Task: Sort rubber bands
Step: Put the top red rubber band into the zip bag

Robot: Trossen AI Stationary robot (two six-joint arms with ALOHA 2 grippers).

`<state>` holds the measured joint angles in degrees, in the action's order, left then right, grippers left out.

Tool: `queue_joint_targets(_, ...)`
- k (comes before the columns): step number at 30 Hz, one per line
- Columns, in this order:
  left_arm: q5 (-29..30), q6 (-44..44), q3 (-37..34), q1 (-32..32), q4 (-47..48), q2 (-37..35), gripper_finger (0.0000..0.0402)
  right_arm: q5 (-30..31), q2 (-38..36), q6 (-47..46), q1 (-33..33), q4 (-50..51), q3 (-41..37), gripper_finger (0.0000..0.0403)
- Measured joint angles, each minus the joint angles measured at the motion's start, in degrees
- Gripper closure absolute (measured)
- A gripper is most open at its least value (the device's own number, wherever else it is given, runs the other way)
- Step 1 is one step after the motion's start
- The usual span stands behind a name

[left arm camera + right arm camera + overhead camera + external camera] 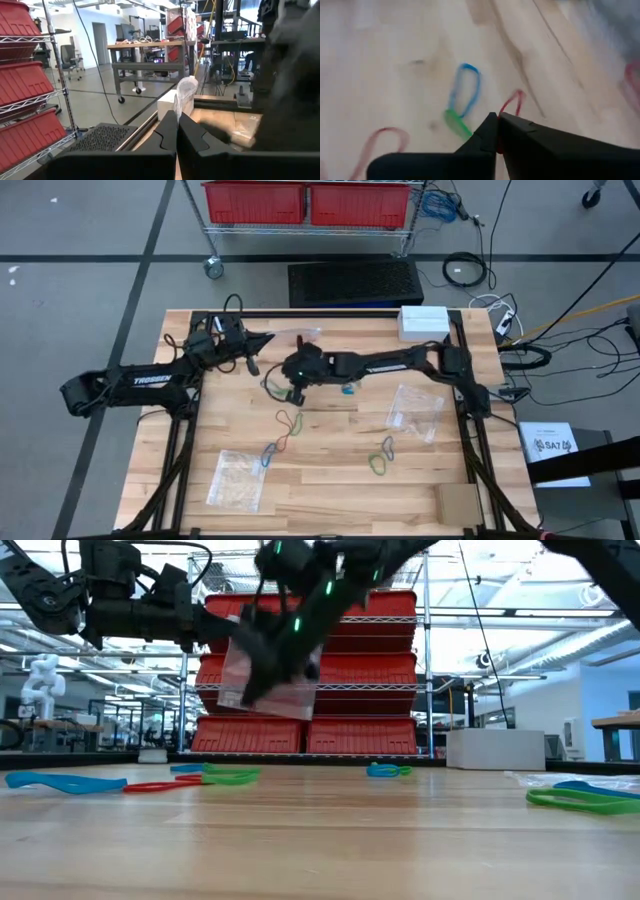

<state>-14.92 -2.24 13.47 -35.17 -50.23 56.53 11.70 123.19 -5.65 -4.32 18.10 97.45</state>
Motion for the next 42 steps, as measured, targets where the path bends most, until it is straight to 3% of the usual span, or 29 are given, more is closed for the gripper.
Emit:
queue_joint_targets(7,-3.0,0.5,0.0,0.0,-0.1,0.0,0.0401,0.4,-9.6,5.8,4.3,1.6,0.0,0.0402)
queue_joint_targets(13,-11.7,0.5,0.0,0.1,0.6,0.0,0.0401,5.8,-15.8,11.5,6.8,1.2,0.0,0.0403)
queue_joint_targets(18,-16.6,0.5,0.0,0.8,0.6,0.0,0.0401,6.5,-18.6,13.8,7.1,1.1,0.1,0.0403)
queue_joint_targets(33,-22.3,0.5,0.0,1.2,1.7,0.0,0.0401,6.5,-20.5,15.8,6.9,1.6,0.1,0.0403)
queue_joint_targets(42,-22.9,0.4,0.0,1.2,1.8,0.0,0.0401,6.5,-20.5,16.5,6.9,0.6,0.1,0.0403)
